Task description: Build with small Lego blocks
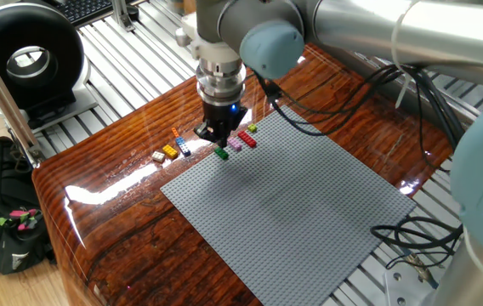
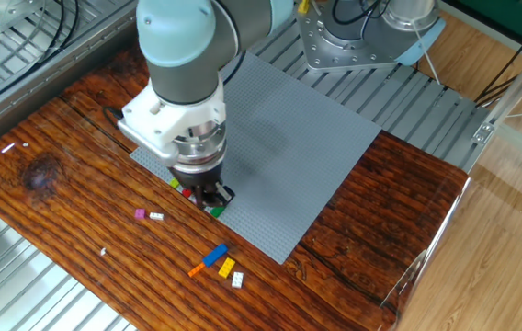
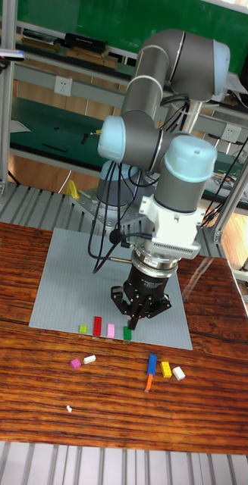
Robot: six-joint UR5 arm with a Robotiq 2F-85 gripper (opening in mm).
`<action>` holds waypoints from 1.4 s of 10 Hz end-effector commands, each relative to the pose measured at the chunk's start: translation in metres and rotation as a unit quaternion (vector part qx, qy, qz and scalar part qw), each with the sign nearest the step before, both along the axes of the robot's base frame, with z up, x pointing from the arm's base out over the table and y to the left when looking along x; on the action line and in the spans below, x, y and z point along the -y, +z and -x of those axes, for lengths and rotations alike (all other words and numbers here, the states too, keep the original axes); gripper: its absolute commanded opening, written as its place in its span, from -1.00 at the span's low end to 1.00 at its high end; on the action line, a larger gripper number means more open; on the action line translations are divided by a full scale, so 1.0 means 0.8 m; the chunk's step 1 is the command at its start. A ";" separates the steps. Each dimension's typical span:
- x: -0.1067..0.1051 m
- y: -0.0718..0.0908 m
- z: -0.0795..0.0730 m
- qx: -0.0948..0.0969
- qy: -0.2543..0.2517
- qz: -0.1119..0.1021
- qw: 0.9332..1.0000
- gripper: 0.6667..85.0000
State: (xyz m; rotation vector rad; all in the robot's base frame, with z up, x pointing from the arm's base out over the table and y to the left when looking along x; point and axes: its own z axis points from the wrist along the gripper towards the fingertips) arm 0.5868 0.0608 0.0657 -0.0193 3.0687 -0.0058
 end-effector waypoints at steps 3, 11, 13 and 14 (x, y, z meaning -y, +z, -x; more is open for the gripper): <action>0.009 0.028 -0.055 0.028 0.011 -0.002 1.000 -0.99; 0.025 0.023 -0.066 0.017 0.015 -0.002 1.000 -0.99; 0.020 0.022 -0.067 0.017 0.015 -0.009 1.000 -0.99; 0.020 0.022 -0.068 0.016 0.017 -0.013 1.000 -0.99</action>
